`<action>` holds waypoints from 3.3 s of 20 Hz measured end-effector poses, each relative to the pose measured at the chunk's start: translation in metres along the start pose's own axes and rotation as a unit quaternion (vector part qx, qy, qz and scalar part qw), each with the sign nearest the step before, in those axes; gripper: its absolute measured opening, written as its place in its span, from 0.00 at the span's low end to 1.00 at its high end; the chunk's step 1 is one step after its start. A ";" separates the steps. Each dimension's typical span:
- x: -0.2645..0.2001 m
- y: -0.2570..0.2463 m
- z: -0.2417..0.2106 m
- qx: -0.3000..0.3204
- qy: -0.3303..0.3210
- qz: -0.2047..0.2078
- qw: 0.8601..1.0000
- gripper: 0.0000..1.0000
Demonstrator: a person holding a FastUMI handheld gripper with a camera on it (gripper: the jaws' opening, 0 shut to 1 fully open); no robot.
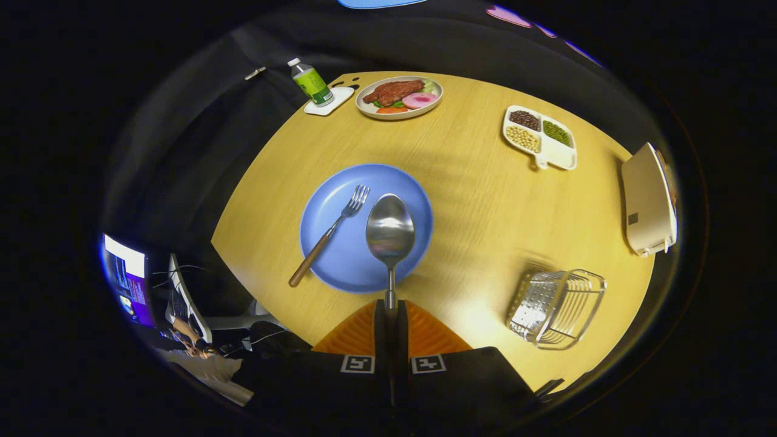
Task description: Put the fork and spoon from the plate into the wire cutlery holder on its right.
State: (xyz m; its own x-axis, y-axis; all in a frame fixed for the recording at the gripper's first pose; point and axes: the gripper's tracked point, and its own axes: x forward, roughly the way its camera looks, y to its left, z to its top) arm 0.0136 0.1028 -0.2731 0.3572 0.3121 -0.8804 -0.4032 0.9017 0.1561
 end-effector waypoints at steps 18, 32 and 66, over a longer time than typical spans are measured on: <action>-0.073 -0.154 -0.069 0.001 0.180 -0.072 0.981 0.07; -0.038 -0.182 -0.054 0.011 0.236 -0.076 0.969 0.11; -0.062 -0.018 0.046 0.010 -0.051 0.002 0.999 1.00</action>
State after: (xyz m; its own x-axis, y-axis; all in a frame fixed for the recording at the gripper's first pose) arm 0.0371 0.0811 -0.2007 0.4405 0.3434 -0.8295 -0.3882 0.9060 0.1690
